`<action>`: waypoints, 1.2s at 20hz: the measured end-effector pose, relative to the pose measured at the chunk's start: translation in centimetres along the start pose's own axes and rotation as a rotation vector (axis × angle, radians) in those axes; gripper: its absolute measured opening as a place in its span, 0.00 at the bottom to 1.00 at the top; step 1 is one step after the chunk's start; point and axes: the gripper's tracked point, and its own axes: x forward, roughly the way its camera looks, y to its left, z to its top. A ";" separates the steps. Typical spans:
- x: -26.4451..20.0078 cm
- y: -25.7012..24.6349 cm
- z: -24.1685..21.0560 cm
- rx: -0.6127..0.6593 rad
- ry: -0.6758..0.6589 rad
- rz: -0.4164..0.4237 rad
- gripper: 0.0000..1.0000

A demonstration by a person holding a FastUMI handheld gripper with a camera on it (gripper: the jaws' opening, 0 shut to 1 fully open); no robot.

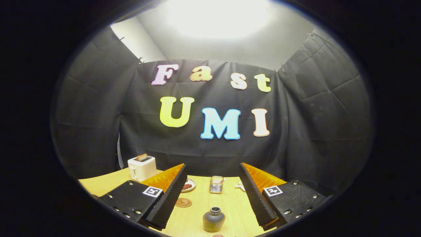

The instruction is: Take the bottle from table, then pour the juice into the cup, finally place the bottle on the coaster

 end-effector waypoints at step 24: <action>-0.1 -0.5 -14.6 0.040 0.207 0.120 0.97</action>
